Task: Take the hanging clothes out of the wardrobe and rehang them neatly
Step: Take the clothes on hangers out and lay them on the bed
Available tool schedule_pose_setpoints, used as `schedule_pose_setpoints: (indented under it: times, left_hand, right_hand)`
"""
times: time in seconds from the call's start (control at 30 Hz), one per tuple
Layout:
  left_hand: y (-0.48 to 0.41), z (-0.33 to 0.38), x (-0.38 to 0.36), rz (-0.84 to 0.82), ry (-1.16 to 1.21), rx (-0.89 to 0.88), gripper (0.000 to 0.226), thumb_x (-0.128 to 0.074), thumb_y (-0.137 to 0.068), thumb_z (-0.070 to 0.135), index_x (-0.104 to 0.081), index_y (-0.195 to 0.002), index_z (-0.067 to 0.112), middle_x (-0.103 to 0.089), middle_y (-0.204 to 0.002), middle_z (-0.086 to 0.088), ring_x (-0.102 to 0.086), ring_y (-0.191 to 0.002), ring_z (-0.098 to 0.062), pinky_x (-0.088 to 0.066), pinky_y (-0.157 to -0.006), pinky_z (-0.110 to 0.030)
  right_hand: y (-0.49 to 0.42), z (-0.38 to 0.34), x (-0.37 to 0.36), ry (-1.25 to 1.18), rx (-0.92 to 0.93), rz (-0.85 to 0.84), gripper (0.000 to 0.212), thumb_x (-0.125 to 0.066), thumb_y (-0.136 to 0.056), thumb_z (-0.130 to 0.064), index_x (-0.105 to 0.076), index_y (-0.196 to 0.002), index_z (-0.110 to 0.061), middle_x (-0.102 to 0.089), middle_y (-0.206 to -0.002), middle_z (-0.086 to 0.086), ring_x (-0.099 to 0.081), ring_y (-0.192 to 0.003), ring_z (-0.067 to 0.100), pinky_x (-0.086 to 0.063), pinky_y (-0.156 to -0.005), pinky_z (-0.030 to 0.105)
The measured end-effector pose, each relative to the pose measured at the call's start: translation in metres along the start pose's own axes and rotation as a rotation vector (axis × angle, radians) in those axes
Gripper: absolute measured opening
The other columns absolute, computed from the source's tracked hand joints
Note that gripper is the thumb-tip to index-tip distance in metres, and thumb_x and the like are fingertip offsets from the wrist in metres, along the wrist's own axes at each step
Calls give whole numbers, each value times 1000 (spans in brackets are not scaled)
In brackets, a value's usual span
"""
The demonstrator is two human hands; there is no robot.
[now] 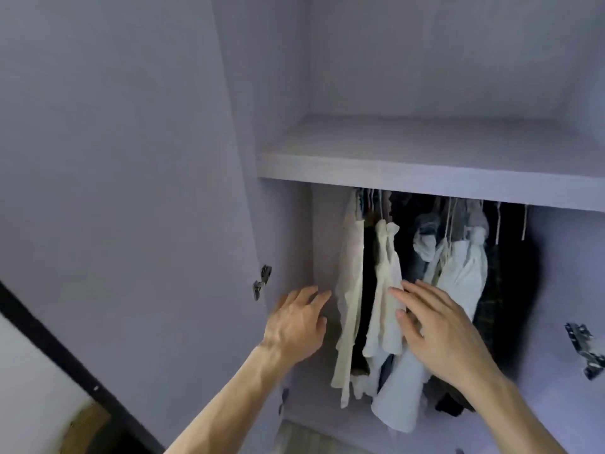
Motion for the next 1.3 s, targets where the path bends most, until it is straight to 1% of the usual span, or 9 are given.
schedule_pose_setpoints:
  times: [0.3, 0.6, 0.7, 0.8, 0.97, 1.1, 1.17, 1.23, 1.3]
  left_hand:
    - [-96, 5, 6, -31, 12, -124, 57, -42, -101, 36, -25, -155, 32, -27, -160, 7, -28, -145, -17, -26, -118, -36]
    - [-197, 19, -25, -134, 225, 9, 63, -45, -101, 43, -20, -157, 32, -31, -159, 3, -34, -144, -20, -37, -115, -43]
    - [-226, 25, -43, -141, 357, 80, 64, -46, -100, 46, -20, -157, 33, -35, -156, 1, -40, -140, -22, -43, -110, -44]
    - [-248, 32, -59, -102, 432, 154, 64, -49, -101, 41, -21, -157, 27, -41, -151, -3, -47, -135, -25, -45, -107, -39]
    - [-266, 40, -79, -54, 578, 220, 67, -49, -100, 13, -19, -157, 27, -52, -142, -6, -57, -123, -22, -50, -103, -34]
    - [-272, 38, -78, 4, 643, 299, 65, -41, -97, 9, -21, -157, 26, -52, -139, -8, -59, -114, -27, -50, -96, -32]
    - [-272, 35, -73, 52, 713, 353, 57, -37, -99, 11, -29, -153, 27, -60, -122, -4, -62, -99, -24, -53, -84, -37]
    - [-271, 31, -68, 100, 776, 407, 48, -33, -101, 12, -36, -147, 25, -63, -99, -1, -63, -82, -23, -48, -63, -30]
    - [-270, 31, -63, 139, 811, 426, 40, -31, -104, 17, -39, -143, 22, -60, -87, -1, -60, -72, -19, -42, -54, -27]
  right_hand:
    - [-46, 31, 61, 207, -119, 236, 53, -32, -96, -45, -53, -142, -27, -47, -150, -1, -39, -141, 21, -41, -110, 45]
    - [-169, 80, 62, 404, -146, 330, 62, -26, -100, -47, -14, -158, -32, -9, -167, 4, -5, -154, 26, -15, -121, 57]
    - [-195, 91, 50, 430, -121, 470, 54, -33, -102, -41, -31, -155, -28, -31, -160, 5, -20, -151, 27, -6, -122, 56]
    - [-207, 99, 38, 424, -66, 696, 44, -45, -100, -37, -52, -143, -27, -53, -141, 4, -41, -139, 29, -11, -121, 53]
    - [-222, 109, 21, 499, -9, 892, 44, -43, -98, -39, -55, -139, -30, -59, -137, 3, -45, -134, 27, -15, -119, 53]
    - [-225, 111, 18, 515, 14, 938, 46, -42, -97, -40, -53, -141, -31, -60, -137, 3, -44, -135, 26, -12, -120, 52]
    - [-225, 110, 18, 508, 16, 945, 46, -43, -97, -40, -54, -141, -31, -60, -136, 3, -44, -135, 26, -11, -121, 51]
    - [-226, 109, 18, 500, 19, 953, 45, -43, -97, -39, -55, -140, -32, -61, -136, 3, -44, -135, 26, -11, -121, 51]
    - [-225, 108, 18, 494, 19, 961, 45, -44, -96, -39, -56, -139, -32, -61, -135, 2, -44, -134, 25, -11, -121, 50]
Point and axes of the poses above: each hand's wrist, its own y-axis away from the middle knuckle, its own x-axis out of the back of the hand, z = x × y, the point moved 4 cm from there along -y, towards the middle knuckle
